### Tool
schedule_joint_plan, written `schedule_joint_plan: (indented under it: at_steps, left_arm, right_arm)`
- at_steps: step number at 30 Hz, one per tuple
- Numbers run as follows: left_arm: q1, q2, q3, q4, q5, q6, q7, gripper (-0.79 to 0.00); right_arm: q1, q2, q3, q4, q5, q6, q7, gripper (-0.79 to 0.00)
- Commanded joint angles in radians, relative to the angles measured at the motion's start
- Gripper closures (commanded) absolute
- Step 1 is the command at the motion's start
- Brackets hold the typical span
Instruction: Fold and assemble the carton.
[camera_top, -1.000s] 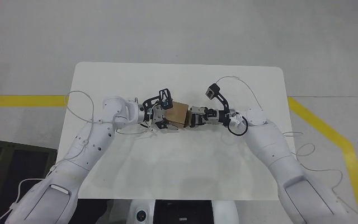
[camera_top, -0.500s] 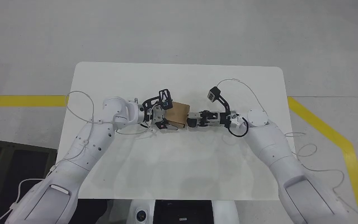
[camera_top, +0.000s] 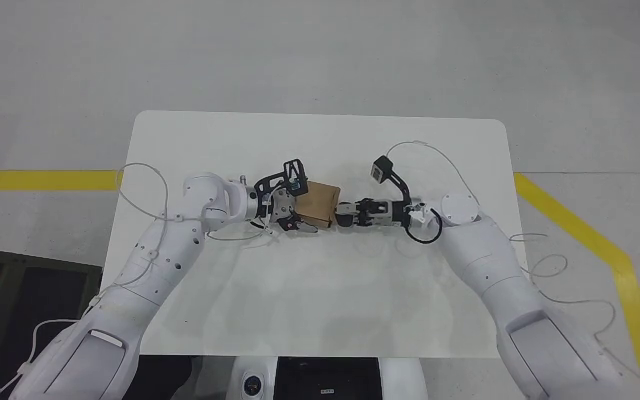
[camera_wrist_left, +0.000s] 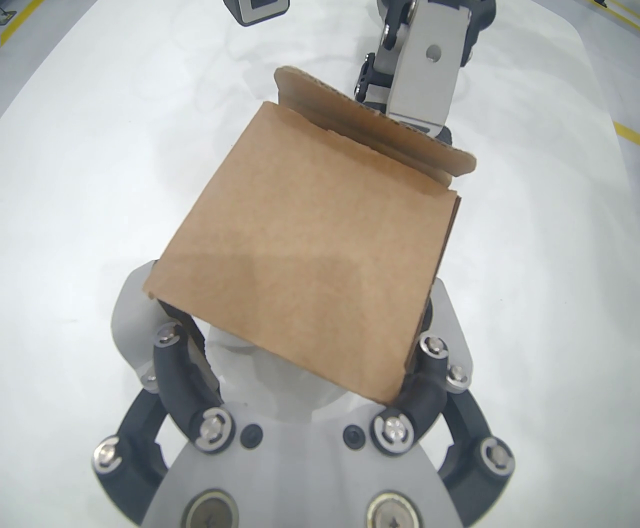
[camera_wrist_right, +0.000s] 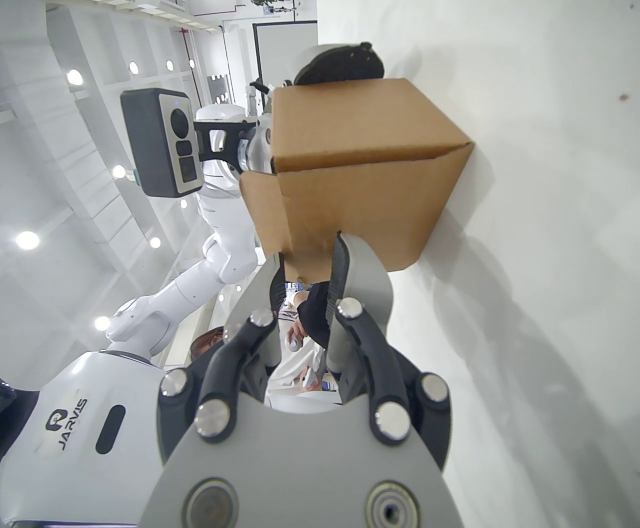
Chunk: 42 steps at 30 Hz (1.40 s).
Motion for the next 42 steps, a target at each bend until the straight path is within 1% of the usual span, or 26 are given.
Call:
schedule_joint_plan:
  at_steps: [1,7,8,12,13,15,17,20,26,33,38,42]
  left_arm:
    - [0.000,0.000,0.000,0.000,-0.001,-0.001,0.001,-0.785]
    - [0.001,0.000,0.000,0.001,-0.002,-0.001,0.000,-0.785]
    - [0.001,0.000,0.000,0.001,-0.002,-0.001,-0.001,-0.785]
    - [0.001,-0.001,0.000,-0.001,-0.002,-0.001,0.001,-0.785]
    - [0.001,-0.001,0.000,-0.002,-0.002,-0.001,0.001,-0.785]
    - [0.000,-0.001,0.000,-0.004,-0.002,0.000,0.001,-0.785]
    - [0.000,-0.001,0.000,-0.005,-0.001,0.000,0.002,-0.785]
    - [0.001,-0.001,0.000,-0.006,0.000,0.000,0.002,-0.785]
    - [0.002,-0.001,-0.001,-0.004,0.001,-0.001,0.003,-0.785]
    - [0.003,-0.001,-0.002,-0.005,0.000,-0.001,0.002,-0.785]
    - [0.003,0.000,-0.003,-0.007,0.002,-0.002,-0.001,-0.785]
    - [0.003,0.000,-0.004,-0.007,0.002,-0.003,-0.001,-0.785]
  right_arm:
    - [0.001,0.000,0.003,-0.001,0.000,-0.002,0.000,-0.194]
    - [0.001,0.002,0.011,-0.014,-0.004,-0.003,0.004,-0.209]
    - [0.002,0.002,0.012,-0.016,-0.007,-0.003,0.003,-0.222]
    - [0.011,0.001,0.008,-0.015,-0.034,0.012,-0.005,-0.231]
    - [0.014,0.001,0.006,-0.015,-0.039,0.016,-0.005,-0.237]
    - [0.018,-0.001,0.003,-0.013,-0.047,0.025,-0.008,-0.277]
    - [0.025,-0.002,0.001,-0.011,-0.059,0.031,-0.011,-0.280]
    - [0.032,-0.002,0.000,-0.007,-0.073,0.038,-0.015,-0.252]
    - [0.033,0.000,0.003,0.000,-0.086,0.053,-0.012,-0.234]
    - [0.031,0.004,0.014,-0.005,-0.093,0.058,-0.009,-0.231]
    - [0.030,0.009,0.019,-0.012,-0.113,0.067,-0.013,-0.194]
    - [0.025,0.012,0.023,-0.021,-0.124,0.075,-0.020,-0.185]
